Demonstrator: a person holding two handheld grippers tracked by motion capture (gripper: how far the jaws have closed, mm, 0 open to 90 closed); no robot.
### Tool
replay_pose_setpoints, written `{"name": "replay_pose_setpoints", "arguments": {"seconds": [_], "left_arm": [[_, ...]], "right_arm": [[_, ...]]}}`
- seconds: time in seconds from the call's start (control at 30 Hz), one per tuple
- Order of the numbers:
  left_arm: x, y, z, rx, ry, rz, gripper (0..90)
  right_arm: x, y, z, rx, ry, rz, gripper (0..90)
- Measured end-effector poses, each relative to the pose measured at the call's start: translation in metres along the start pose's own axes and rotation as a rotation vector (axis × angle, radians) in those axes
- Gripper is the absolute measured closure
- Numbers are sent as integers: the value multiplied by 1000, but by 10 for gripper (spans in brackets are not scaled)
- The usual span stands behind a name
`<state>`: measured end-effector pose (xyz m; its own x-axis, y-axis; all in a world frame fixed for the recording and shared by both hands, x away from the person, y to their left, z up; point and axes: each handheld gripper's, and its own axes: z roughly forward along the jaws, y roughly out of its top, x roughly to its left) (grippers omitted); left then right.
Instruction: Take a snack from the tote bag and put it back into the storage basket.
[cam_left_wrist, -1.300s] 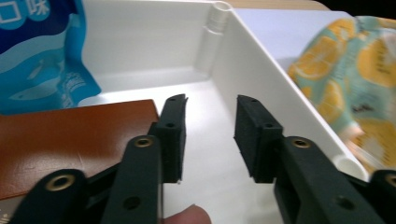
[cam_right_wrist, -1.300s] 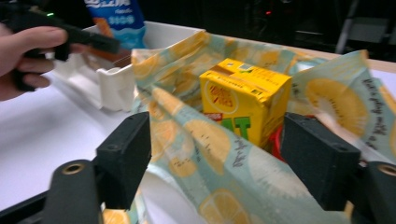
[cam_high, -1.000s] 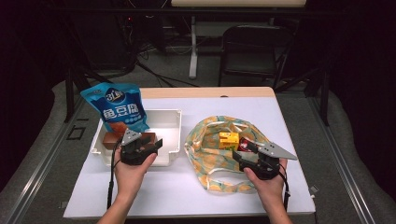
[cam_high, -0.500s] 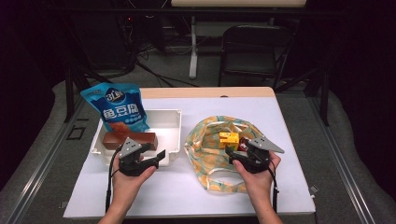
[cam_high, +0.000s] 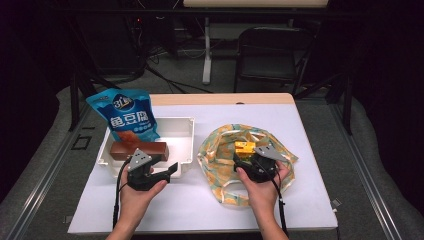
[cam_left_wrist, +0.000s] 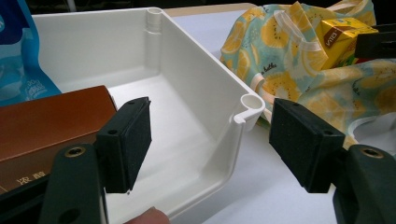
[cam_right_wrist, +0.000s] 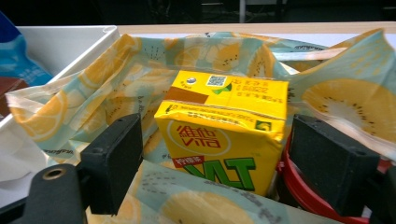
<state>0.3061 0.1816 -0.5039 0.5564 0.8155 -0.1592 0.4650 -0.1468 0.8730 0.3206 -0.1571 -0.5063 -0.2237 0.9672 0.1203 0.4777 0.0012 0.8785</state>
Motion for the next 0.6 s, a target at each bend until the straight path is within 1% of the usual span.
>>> {"name": "replay_pose_setpoints", "arguments": {"seconds": [0.03,0.07,0.1,0.3,0.33,0.43,0.6], "left_arm": [[0,0,0,2,-2,0,304],[0,0,0,4,-4,1,304],[0,0,1,6,-5,2,304],[0,-1,2,17,-6,-6,306],[0,-1,2,19,-5,-8,307],[0,-2,3,21,-5,-9,310],[-1,-3,5,24,-6,-5,311]], "right_arm": [[2,0,1,-1,-2,-3,170],[4,1,1,3,-18,-10,170],[6,1,3,-3,-28,-5,171],[7,1,9,15,-81,13,182],[7,1,10,8,-85,20,184],[7,1,14,10,-89,34,186],[8,0,19,16,-107,26,188]]}}
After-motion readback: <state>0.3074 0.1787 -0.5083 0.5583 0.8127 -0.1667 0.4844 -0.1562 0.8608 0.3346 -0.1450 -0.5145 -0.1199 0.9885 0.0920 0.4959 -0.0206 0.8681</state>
